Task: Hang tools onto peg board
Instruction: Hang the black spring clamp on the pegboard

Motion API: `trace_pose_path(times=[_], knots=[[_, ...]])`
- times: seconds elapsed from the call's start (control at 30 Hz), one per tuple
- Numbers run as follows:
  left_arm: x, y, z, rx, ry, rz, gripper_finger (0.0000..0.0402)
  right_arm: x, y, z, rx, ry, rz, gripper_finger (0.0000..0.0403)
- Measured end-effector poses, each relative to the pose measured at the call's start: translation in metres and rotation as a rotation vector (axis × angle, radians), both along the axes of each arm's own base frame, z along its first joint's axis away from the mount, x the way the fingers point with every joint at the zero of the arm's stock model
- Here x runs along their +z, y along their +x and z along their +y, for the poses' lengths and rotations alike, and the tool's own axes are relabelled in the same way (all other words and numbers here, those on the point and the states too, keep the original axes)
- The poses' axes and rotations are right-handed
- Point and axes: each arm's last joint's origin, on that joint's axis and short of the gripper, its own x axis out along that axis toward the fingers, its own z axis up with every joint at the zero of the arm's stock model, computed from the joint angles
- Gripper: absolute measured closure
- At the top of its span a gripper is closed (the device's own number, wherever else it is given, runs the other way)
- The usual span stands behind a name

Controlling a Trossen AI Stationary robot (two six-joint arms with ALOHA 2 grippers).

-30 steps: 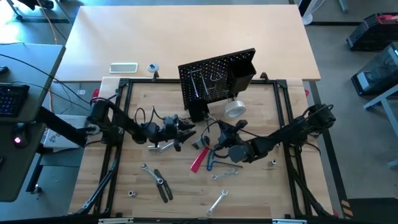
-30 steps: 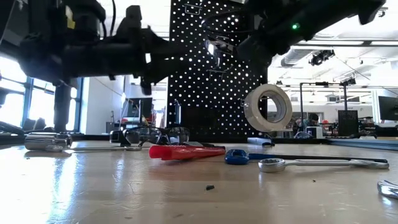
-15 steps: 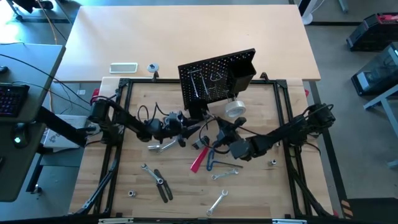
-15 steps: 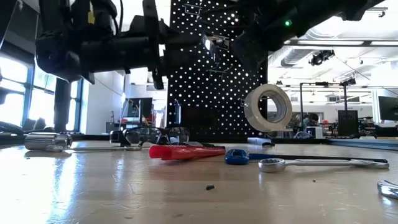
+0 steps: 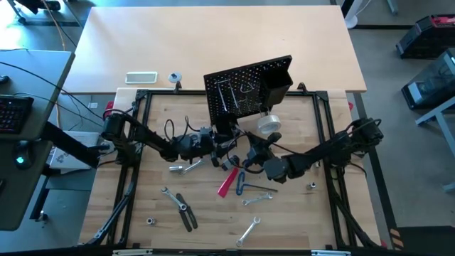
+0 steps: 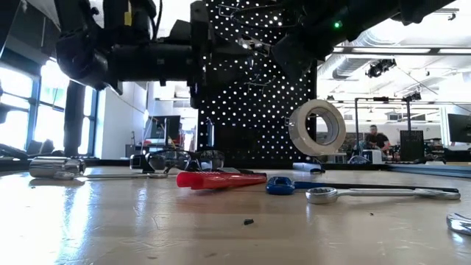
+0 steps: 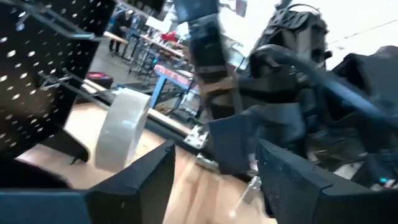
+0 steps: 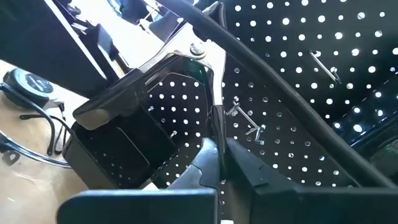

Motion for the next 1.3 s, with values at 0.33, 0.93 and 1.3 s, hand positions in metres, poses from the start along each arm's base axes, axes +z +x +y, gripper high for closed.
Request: trace_pose_path(times=[0.33, 0.93, 1.3], knots=[[0.012, 0.013, 0.004, -0.039, 0.012, -0.026, 0.0163, 0.001, 0.002, -0.002, 0.032, 0.026, -0.033, 0.0402], [0.015, 0.024, 0.009, -0.058, 0.041, 0.027, 0.031, -0.001, 0.001, -0.003, -0.015, 0.009, -0.01, 0.0402], [0.014, 0.024, 0.011, -0.055, 0.081, 0.046, 0.032, -0.004, 0.0, -0.003, -0.013, 0.001, 0.019, 0.0389]])
